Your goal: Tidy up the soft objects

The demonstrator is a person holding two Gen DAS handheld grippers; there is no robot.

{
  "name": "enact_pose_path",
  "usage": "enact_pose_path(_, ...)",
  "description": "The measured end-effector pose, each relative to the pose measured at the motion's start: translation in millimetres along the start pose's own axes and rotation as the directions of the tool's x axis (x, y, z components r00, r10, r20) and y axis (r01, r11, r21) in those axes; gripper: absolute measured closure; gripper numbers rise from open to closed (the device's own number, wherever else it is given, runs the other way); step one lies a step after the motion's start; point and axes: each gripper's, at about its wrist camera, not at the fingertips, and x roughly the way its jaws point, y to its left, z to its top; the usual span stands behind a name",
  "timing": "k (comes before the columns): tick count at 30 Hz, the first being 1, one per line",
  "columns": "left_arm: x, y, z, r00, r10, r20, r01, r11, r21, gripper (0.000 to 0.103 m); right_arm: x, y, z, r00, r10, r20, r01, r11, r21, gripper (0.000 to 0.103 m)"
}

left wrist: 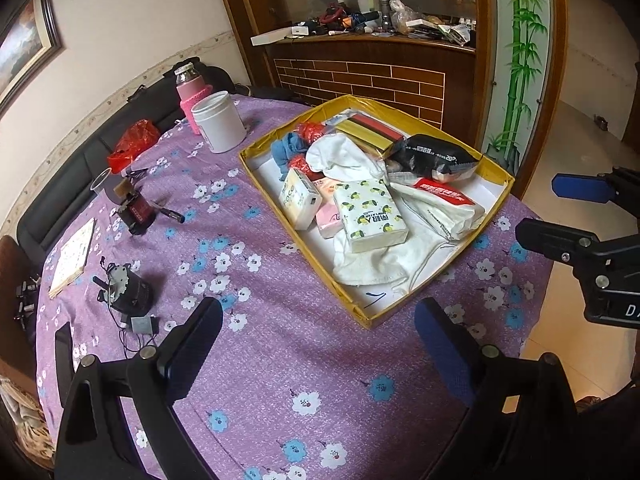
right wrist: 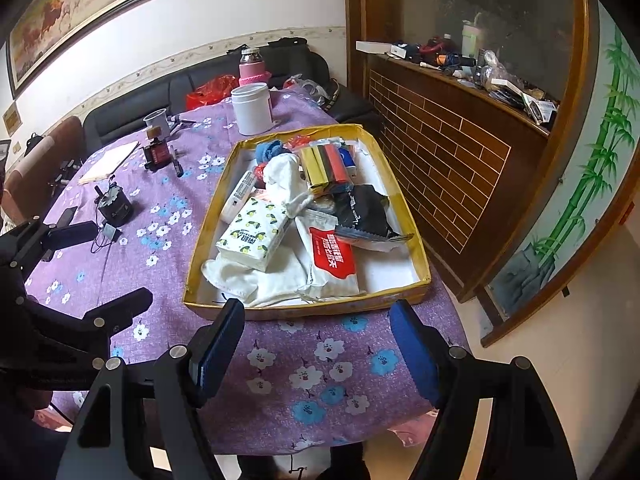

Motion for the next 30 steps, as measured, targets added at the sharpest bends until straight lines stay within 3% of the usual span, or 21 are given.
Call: enact_pose_path(30, 12.9, -4.8, 5.3, 1.0, -0.02, -0.02, 0.02, 1.0, 0.018, 0.006, 5.1, -10.2, 4.4, 1.0, -0.015, -0.004, 0.015, 1.0, 0.018, 0.024)
